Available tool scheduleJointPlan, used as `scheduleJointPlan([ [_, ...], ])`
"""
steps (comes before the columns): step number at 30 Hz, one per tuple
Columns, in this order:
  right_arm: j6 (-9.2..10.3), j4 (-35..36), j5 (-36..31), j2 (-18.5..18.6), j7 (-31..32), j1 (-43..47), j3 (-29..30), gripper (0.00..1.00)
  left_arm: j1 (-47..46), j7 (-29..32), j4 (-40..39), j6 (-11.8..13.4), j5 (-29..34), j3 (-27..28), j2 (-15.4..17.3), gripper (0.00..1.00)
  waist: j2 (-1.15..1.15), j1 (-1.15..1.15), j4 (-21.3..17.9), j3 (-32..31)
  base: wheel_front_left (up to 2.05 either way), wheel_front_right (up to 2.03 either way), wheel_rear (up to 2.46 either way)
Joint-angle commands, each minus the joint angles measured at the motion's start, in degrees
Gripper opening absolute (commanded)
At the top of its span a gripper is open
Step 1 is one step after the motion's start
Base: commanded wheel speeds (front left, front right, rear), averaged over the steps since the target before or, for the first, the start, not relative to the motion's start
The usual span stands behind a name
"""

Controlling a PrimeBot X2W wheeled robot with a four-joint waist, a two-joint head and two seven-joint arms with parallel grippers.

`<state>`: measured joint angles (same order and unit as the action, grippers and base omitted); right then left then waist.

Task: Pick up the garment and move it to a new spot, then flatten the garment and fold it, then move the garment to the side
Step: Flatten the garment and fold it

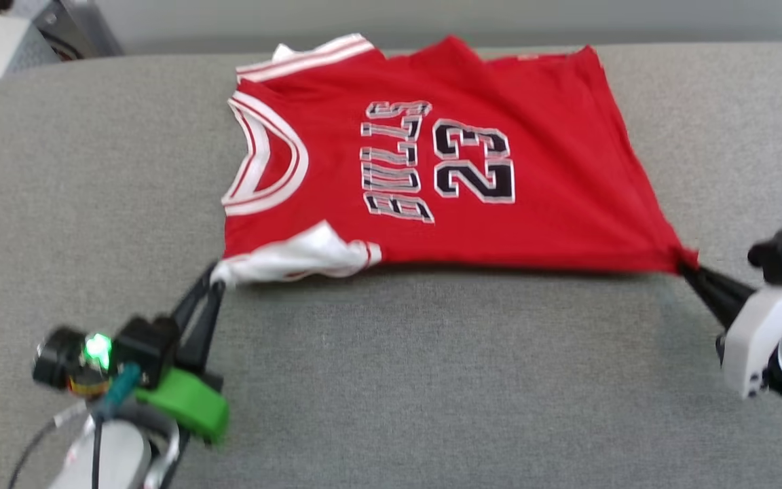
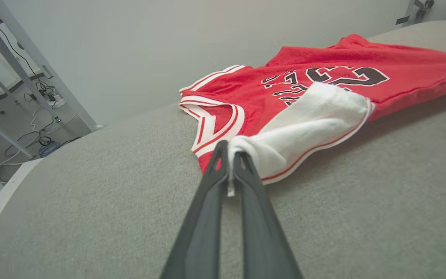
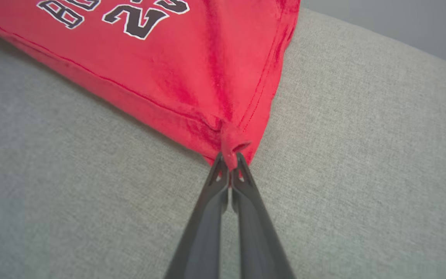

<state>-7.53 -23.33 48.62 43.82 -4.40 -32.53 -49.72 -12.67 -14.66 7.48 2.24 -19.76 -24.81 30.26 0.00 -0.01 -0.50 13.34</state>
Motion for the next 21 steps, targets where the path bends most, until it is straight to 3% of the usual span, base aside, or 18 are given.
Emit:
scheduleJointPlan([
  [1, 0.04, -0.06, 0.08, 0.17, -0.62, 1.65, 0.54, 0.0, 2.42, -0.08, -0.64, 0.67, -0.51, -0.03, -0.07, 0.0, 0.0, 0.01, -0.03, -3.52, 0.0, 0.0, 0.0],
  [2, 0.04, -0.13, 0.3, 0.3, -0.99, 6.14, 1.74, 0.0, 8.67, 1.32, -3.2, 2.56, -1.32, -0.38, 0.54, 0.0, 0.0, 0.01, -0.08, -5.58, 0.0, 0.0, 0.0],
  [6, 0.04, 0.44, 0.32, 0.68, -0.76, 11.21, 3.14, 0.0, 15.17, 2.94, -6.15, 4.29, -2.63, -0.76, 1.13, 0.0, 0.0, 0.01, 0.24, -7.71, 0.0, 0.0, 0.0],
  [15, 0.04, 3.38, -1.05, 1.09, 1.06, 20.53, 6.62, 0.0, 26.27, 6.73, -10.28, 6.05, -6.33, -1.8, 2.38, 0.0, 0.0, 0.01, 1.08, -10.14, 0.0, 0.0, 0.0],
  [21, 0.04, 6.09, -1.55, 1.65, 2.92, 26.26, 9.87, 0.0, 29.91, 9.12, -11.49, 5.08, -8.29, -3.71, 2.54, 0.0, 0.0, 0.01, 1.54, -10.45, 0.0, 0.0, 0.0],
])
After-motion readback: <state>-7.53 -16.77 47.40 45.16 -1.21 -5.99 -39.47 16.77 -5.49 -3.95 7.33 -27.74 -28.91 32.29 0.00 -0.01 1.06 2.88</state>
